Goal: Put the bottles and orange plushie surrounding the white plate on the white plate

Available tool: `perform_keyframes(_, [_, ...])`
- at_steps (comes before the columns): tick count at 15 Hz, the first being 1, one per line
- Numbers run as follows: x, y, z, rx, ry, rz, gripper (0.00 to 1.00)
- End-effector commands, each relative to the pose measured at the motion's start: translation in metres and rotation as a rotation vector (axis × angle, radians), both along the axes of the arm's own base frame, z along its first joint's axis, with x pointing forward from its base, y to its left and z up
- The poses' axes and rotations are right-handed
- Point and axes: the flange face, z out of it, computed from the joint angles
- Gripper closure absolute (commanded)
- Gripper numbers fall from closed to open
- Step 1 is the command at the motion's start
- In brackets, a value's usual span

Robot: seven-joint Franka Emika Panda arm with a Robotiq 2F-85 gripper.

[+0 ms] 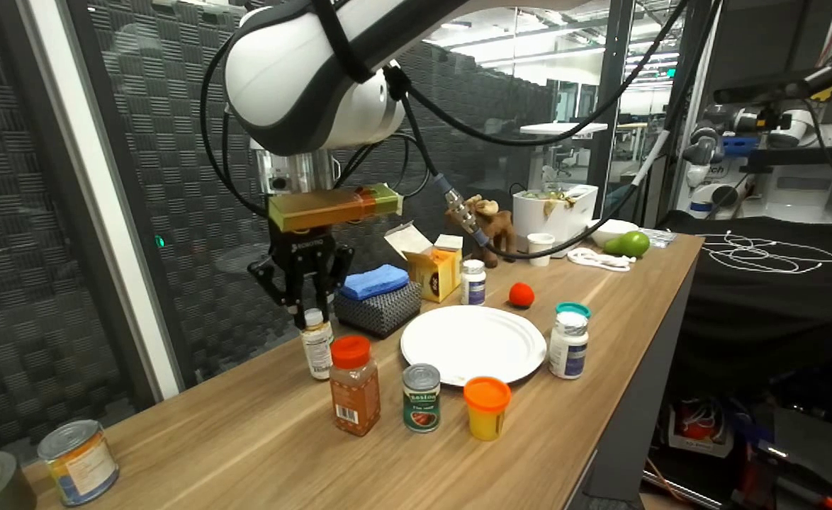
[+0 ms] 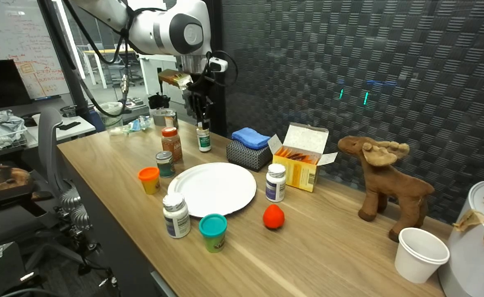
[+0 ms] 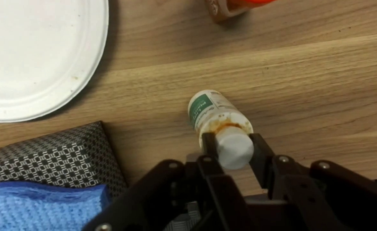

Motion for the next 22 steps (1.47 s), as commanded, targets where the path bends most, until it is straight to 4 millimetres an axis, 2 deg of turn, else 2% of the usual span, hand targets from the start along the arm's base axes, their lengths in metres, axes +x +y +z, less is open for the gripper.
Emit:
perform_keyframes(1, [-0.004,0.003,0.036,-0.028,-0.042,-0.028,0.92])
perform_keyframes(6, [-0.027,-0.012,0.091,-0.007,-0.071,-0.048,0.92])
perform_keyframes(9, [-0.043,-0.028,0.109,-0.005,-0.089,-0.075,0.92])
perform_keyframes(11, [-0.054,-0.042,0.113,0.009,-0.084,-0.098,0.92])
perform_keyframes(13, [-0.063,-0.059,0.11,0.001,-0.068,-0.117,0.92])
perform_keyframes(16, [-0.069,-0.089,0.095,-0.018,-0.042,-0.149,0.92])
perform_keyframes(22, [-0.081,-0.14,0.043,-0.007,-0.009,-0.218,0.91])
